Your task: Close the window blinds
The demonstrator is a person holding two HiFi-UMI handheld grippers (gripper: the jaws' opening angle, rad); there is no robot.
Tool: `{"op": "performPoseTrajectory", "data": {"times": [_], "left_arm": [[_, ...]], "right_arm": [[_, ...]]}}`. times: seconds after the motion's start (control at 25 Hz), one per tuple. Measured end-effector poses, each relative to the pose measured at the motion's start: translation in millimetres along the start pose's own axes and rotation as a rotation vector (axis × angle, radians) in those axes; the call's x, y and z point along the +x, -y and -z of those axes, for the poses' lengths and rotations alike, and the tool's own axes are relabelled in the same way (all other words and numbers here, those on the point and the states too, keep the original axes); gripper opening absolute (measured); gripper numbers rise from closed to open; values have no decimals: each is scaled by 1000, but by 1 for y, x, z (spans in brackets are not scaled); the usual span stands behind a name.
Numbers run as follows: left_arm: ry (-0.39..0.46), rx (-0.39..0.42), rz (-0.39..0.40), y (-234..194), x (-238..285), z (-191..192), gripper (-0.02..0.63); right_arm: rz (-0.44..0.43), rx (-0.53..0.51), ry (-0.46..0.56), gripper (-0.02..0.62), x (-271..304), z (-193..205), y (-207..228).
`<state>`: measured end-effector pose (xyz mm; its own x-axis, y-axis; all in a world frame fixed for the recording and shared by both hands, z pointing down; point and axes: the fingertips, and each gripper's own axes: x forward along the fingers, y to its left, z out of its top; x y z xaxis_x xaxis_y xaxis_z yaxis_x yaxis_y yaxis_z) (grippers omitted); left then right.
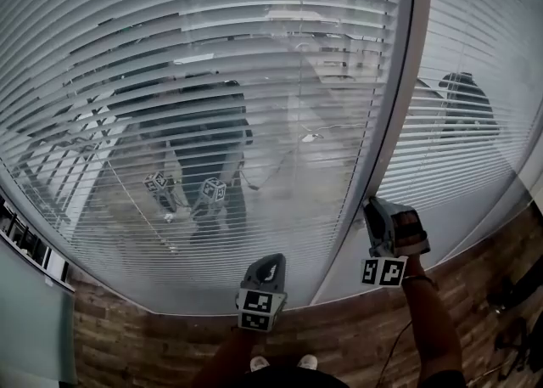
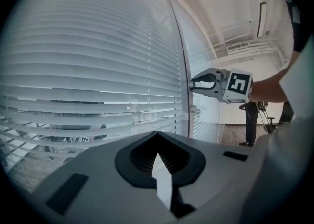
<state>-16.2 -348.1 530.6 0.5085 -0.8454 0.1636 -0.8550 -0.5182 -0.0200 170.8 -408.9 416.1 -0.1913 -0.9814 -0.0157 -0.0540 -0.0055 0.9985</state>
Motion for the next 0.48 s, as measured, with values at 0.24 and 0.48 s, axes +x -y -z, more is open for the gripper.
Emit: {"op": "performPoseTrajectory", "data": {"times": [0.24, 0.48], "left_arm": [[4, 1, 6, 3, 6, -1, -8], [7, 0, 9, 2, 7, -1, -8]], "right_arm": [[-40, 288, -3, 127, 2, 1, 5], [-95, 667, -18, 127, 1, 2, 10]]}}
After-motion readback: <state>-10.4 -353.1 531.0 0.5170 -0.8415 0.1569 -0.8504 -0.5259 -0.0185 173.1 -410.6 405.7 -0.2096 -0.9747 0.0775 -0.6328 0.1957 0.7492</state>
